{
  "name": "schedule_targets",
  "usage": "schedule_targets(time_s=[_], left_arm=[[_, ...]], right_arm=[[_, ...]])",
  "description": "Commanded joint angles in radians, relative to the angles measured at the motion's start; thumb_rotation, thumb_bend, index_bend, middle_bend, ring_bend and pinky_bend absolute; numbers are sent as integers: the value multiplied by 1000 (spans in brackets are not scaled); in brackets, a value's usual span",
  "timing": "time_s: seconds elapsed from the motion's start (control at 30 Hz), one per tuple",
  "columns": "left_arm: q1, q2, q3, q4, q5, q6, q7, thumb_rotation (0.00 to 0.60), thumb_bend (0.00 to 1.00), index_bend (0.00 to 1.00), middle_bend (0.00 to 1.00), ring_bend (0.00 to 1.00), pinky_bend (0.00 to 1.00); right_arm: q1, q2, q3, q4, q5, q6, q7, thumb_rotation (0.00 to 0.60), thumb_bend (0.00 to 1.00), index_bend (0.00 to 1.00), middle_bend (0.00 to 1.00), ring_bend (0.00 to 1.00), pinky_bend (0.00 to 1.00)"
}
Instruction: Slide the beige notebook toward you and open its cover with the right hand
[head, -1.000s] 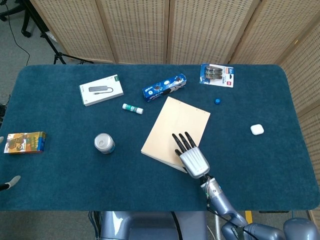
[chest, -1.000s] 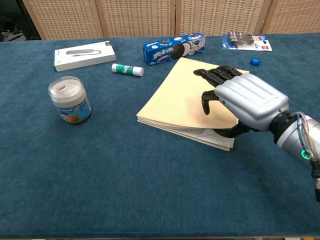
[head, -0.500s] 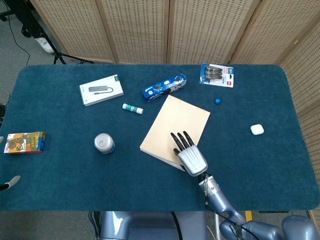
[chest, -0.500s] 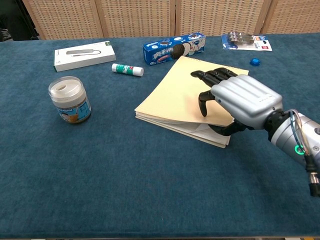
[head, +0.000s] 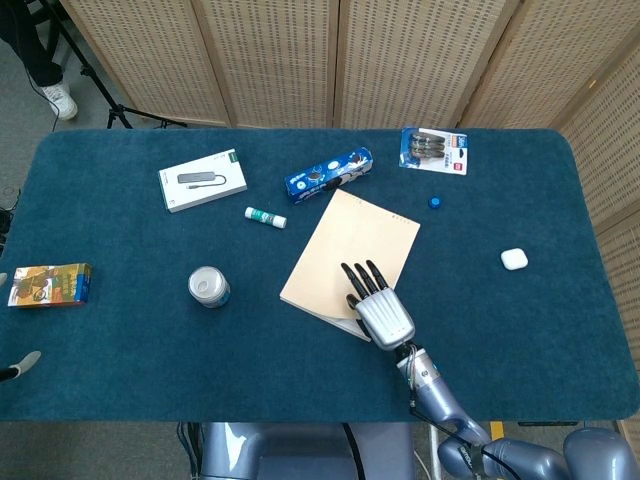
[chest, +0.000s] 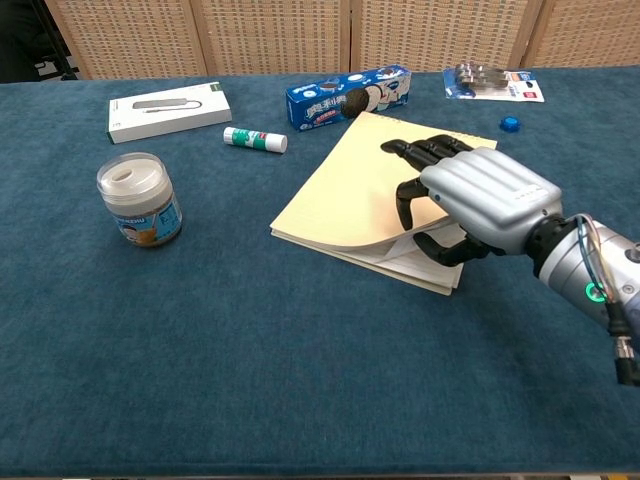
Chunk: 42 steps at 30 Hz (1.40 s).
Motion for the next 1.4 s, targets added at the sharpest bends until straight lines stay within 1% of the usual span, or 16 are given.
schedule_targets(time_s=[0.03, 0.2, 0.37, 0.57, 0.77, 0.9, 1.0, 1.1, 1.2, 1.4], left_arm=[[0, 0, 1, 0, 1, 0, -1, 600, 0, 0, 0, 0, 0], [-1, 0, 0, 1, -2, -2, -1, 600, 0, 0, 0, 0, 0], [-1, -1, 0, -1, -2, -3, 3, 600, 0, 0, 0, 0, 0], [-1, -3, 1, -2, 0, -2, 8, 600, 0, 0, 0, 0, 0], [-2, -8, 4, -4, 3, -3, 21, 600, 0, 0, 0, 0, 0], [-2, -9, 4, -6, 4, -2, 27, 600, 0, 0, 0, 0, 0], [-1, -11, 5, -6, 5, -2, 29, 600, 0, 0, 0, 0, 0], [-1, -11, 5, -7, 4, -1, 30, 600, 0, 0, 0, 0, 0], [0, -11, 6, -7, 6, 0, 31, 600, 0, 0, 0, 0, 0], [2, -11, 8, -8, 10, 3, 31, 600, 0, 0, 0, 0, 0]], right_arm=[[1, 2, 0, -3, 5, -3, 10, 600, 517, 686, 0, 0, 0], [0, 21, -3, -27, 19, -15, 42, 600, 535, 752, 0, 0, 0], [-7, 70, -23, -78, 10, -18, 64, 600, 586, 780, 0, 0, 0], [-19, 153, -67, -152, -26, -16, 94, 600, 620, 790, 0, 0, 0], [-33, 252, -115, -256, -68, -13, 130, 600, 620, 792, 0, 0, 0], [-40, 303, -147, -300, -113, 1, 133, 600, 620, 792, 0, 0, 0], [-55, 351, -182, -337, -157, 23, 135, 600, 620, 792, 0, 0, 0], [-64, 381, -204, -359, -182, 33, 144, 600, 620, 792, 0, 0, 0], [-80, 424, -239, -386, -215, 47, 153, 600, 620, 792, 0, 0, 0], [-106, 477, -289, -402, -268, 70, 178, 600, 620, 798, 0, 0, 0]])
